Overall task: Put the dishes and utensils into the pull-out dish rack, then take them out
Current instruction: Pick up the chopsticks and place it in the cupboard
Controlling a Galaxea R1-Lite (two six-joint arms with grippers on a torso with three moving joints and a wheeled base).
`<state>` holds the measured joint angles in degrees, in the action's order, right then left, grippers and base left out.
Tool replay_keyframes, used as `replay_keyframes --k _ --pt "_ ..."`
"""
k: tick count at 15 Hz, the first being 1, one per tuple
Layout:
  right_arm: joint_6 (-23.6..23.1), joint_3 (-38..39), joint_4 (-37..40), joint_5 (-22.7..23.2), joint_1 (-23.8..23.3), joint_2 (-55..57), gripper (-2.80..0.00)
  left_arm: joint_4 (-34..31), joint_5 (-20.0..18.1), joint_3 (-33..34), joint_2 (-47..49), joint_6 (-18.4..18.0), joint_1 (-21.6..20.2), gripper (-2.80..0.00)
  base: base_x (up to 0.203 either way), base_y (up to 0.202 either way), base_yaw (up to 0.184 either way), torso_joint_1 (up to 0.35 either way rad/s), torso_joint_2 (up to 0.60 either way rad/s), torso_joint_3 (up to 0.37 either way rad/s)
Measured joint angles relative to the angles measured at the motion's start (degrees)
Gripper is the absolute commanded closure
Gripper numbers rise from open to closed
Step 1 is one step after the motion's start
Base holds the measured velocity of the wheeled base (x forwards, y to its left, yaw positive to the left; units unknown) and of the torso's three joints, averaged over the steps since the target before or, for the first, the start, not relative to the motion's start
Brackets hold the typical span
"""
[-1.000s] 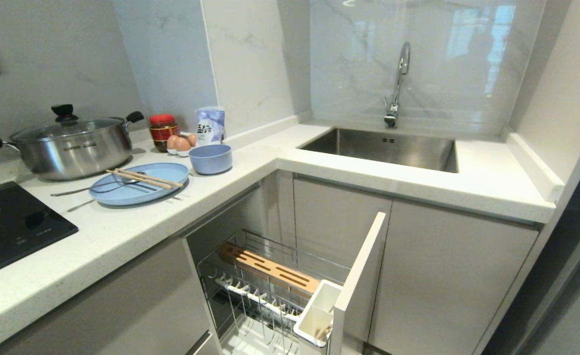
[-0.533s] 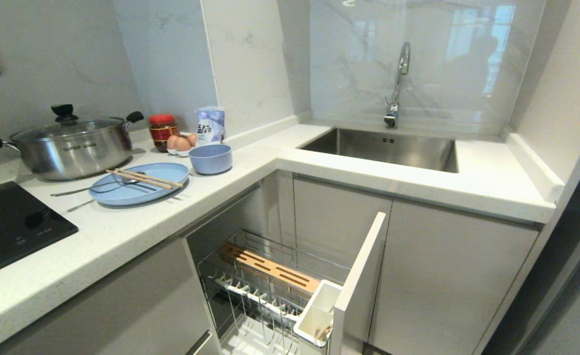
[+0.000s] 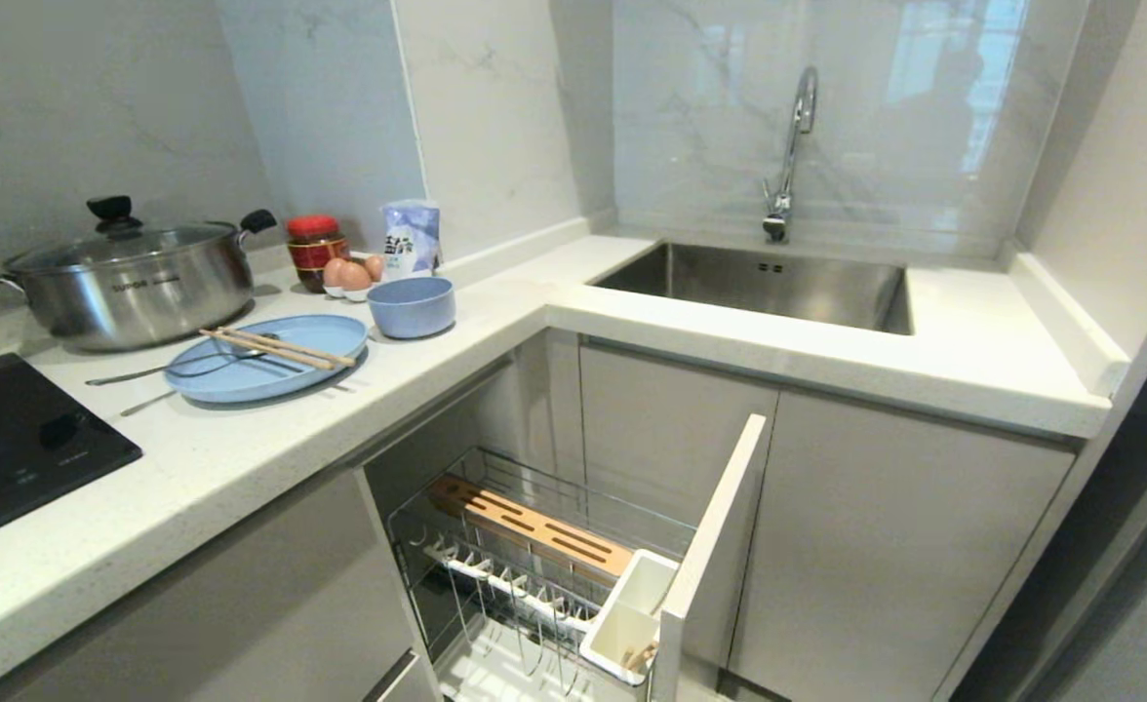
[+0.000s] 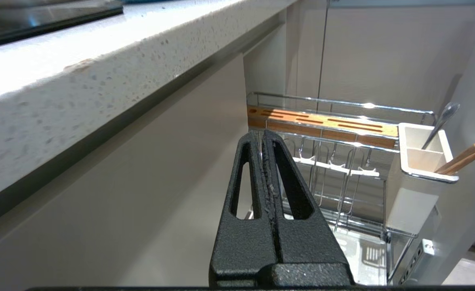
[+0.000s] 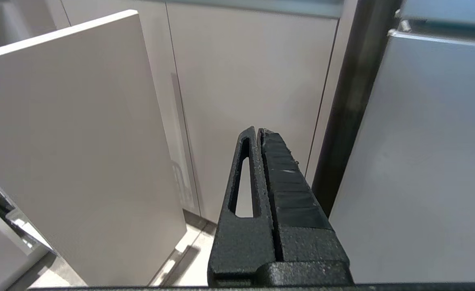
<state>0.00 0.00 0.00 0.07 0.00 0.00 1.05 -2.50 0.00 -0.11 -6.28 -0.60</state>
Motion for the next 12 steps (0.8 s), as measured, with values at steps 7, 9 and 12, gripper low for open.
replay_keyframes --k 7,9,12 --pt "0.0 0.0 0.0 0.0 0.0 0.0 0.00 0.1 0.2 0.0 0.0 0.8 0.0 0.00 0.000 0.000 0.000 0.003 0.00 -0.199" --pt "0.0 0.0 0.0 0.0 0.0 0.0 0.00 0.0 0.2 0.0 0.0 0.5 0.0 0.00 0.000 0.000 0.000 0.005 0.00 -0.199" --pt "0.0 0.0 0.0 0.0 0.0 0.0 0.00 0.0 0.2 0.0 0.0 0.5 0.0 0.00 0.000 0.000 0.000 0.002 0.00 -0.207"
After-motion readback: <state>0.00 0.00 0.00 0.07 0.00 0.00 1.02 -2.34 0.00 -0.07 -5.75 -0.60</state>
